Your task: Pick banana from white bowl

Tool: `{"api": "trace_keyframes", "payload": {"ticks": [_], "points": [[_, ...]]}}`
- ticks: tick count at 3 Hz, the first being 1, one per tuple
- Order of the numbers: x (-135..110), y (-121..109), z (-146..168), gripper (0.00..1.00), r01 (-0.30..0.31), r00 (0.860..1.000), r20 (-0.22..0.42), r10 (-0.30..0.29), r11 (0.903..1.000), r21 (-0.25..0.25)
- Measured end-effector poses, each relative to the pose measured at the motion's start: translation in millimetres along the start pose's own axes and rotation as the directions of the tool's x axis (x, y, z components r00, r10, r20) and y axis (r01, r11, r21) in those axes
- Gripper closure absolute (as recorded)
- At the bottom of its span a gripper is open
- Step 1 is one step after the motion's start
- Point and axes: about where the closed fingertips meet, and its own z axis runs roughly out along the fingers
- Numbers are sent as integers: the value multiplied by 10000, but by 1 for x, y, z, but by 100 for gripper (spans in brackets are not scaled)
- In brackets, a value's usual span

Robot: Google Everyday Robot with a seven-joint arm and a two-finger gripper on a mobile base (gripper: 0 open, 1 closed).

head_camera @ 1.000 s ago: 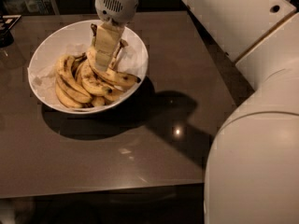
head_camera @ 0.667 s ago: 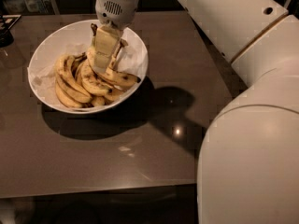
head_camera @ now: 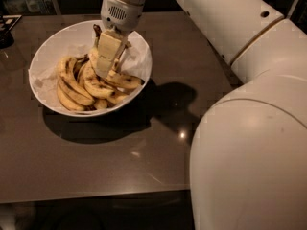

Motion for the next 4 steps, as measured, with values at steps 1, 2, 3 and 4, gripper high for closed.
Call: {"api": "trace_keyframes", "payload": {"ticks": [1,2,3,4], "points": [[1,-6,9,34,-433,9990,-94,431,9989,-162],[3,-12,24,34,-780,9962,-421,769,9966,-257],[5,-16,35,34,-1016,9924,-735,990,9943,-324],[6,-16,36,53,-1016,9924,-735,990,9943,-323]]}}
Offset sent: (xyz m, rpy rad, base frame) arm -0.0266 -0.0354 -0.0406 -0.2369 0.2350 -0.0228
